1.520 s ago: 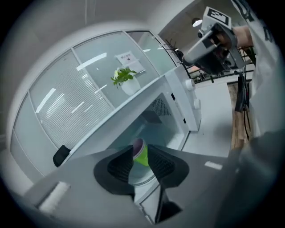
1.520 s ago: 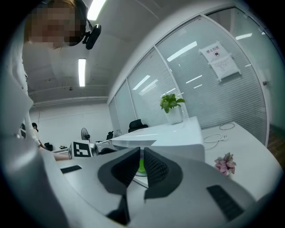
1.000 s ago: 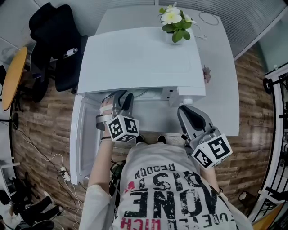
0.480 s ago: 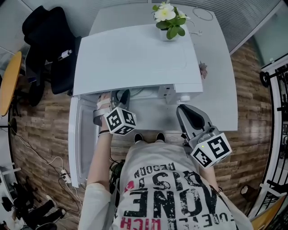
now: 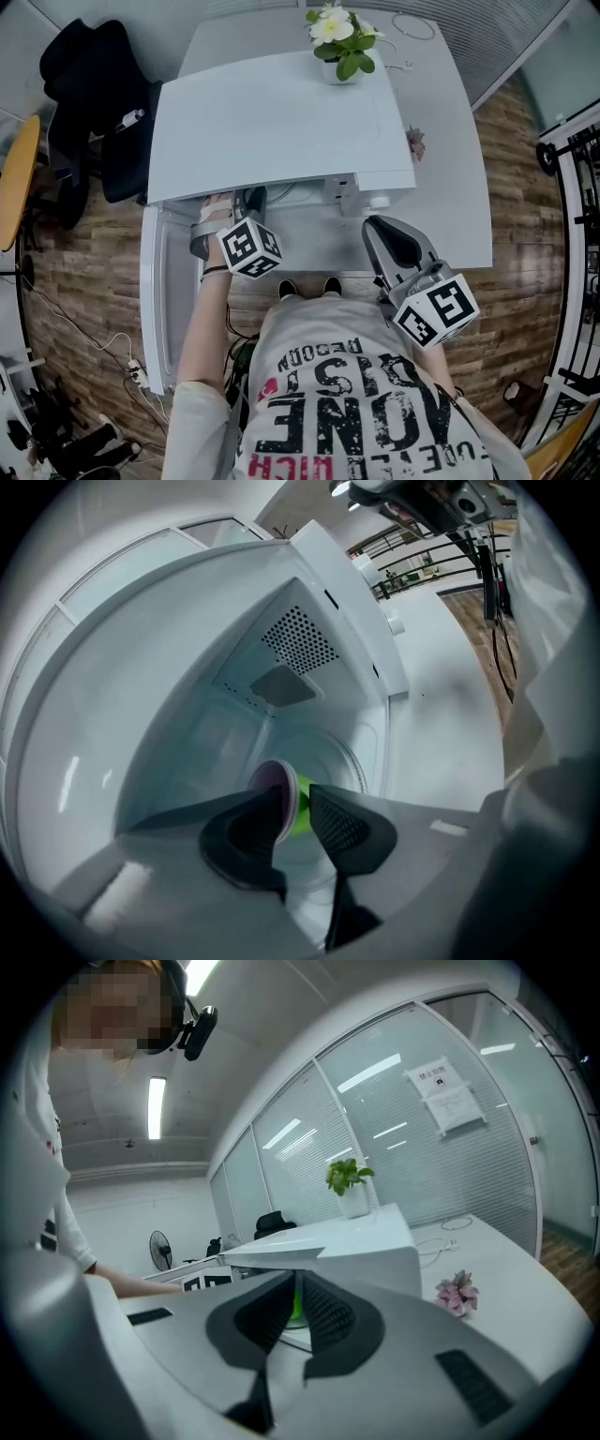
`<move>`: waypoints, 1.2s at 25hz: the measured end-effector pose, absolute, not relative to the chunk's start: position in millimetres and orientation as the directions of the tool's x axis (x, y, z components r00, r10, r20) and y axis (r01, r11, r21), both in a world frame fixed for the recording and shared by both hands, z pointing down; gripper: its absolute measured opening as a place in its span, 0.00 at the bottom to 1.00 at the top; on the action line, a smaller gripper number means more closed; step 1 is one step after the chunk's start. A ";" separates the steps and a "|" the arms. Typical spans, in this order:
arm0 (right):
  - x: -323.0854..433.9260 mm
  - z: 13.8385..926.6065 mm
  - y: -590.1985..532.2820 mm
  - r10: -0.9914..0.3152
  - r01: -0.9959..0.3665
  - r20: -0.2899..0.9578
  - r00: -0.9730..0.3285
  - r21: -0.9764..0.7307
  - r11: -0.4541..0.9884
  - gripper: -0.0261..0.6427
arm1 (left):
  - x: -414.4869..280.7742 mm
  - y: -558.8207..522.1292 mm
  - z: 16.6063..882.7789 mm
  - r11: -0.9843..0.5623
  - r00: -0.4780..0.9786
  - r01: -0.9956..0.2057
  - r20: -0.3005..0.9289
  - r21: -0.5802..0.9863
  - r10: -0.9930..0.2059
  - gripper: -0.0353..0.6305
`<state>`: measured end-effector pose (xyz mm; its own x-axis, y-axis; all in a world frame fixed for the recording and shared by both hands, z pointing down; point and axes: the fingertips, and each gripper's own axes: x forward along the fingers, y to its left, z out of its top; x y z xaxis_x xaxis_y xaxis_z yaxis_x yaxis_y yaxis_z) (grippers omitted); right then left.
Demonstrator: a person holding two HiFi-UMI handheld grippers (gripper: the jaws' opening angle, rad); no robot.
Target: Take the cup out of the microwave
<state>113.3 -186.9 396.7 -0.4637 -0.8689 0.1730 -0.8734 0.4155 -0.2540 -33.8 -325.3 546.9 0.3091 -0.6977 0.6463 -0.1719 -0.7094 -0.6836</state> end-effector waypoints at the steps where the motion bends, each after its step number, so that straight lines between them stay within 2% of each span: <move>1: 113.0 396.8 -186.9 -0.869 -0.873 0.174 -0.464 -0.254 0.416 0.09 | -34.4 -324.9 547.9 -0.713 0.307 -0.173 0.651 -0.679 -0.694 0.20; 9: 114.8 395.5 -186.2 -0.871 -0.874 0.166 -0.461 -0.255 0.414 0.09 | -35.6 -315.8 552.3 -0.725 0.303 -0.141 0.668 -0.674 -0.680 0.11; 30: 129.3 395.0 -179.2 -0.865 -0.863 0.149 -0.479 -0.261 0.433 0.09 | -35.9 -297.5 536.1 -0.721 0.283 -0.208 0.664 -0.661 -0.692 0.10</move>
<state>129.3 -179.2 395.0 -0.4794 -0.8649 0.1488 -0.8626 0.4332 -0.2613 -35.9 -297.5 536.1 0.2829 -0.6917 0.6645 -0.2080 -0.7205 -0.6615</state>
